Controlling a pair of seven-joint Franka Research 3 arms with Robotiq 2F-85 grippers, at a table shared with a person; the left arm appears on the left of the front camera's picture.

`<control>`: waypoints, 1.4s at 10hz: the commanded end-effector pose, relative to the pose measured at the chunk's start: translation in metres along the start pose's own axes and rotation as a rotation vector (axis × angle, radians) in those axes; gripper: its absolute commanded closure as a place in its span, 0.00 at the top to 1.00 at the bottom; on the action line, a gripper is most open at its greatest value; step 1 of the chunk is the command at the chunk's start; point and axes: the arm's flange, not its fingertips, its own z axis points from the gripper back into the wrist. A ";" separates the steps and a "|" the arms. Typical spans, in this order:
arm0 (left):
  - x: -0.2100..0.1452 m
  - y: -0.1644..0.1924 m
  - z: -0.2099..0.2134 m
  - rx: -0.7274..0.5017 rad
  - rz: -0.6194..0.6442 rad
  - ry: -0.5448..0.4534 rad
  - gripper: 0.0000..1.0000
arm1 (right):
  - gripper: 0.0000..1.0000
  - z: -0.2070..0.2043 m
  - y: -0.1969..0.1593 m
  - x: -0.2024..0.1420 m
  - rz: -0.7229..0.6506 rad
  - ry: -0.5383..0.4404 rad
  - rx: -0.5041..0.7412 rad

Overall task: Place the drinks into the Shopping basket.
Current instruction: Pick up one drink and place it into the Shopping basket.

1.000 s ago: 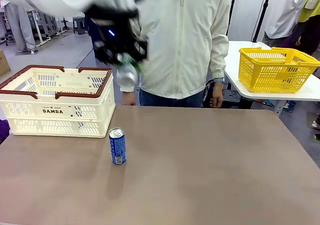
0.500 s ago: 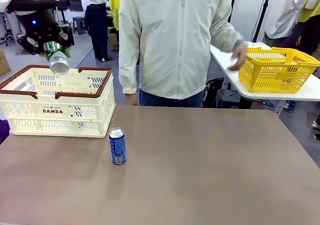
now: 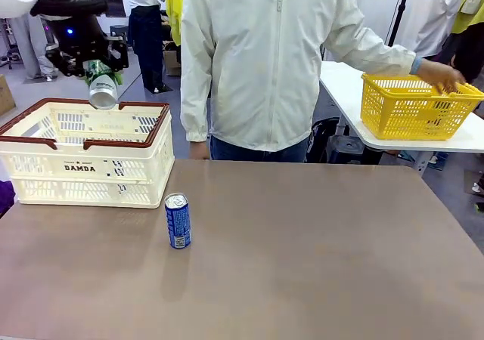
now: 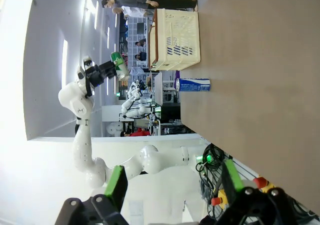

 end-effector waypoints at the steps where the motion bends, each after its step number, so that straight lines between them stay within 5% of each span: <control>1: 0.063 0.005 -0.035 -0.030 -0.196 -0.055 0.00 | 1.00 0.001 0.006 0.001 -0.014 0.008 0.002; 4: 0.074 0.002 -0.121 -0.067 -0.299 0.092 0.00 | 1.00 0.001 0.006 0.001 -0.014 0.008 0.002; 7: 0.046 0.002 -0.188 -0.085 -0.208 0.200 0.00 | 1.00 0.001 0.006 0.001 -0.014 0.008 0.002; 14: 0.057 0.010 -0.259 -0.023 -0.145 0.282 0.00 | 1.00 0.001 0.006 0.001 -0.014 0.008 0.002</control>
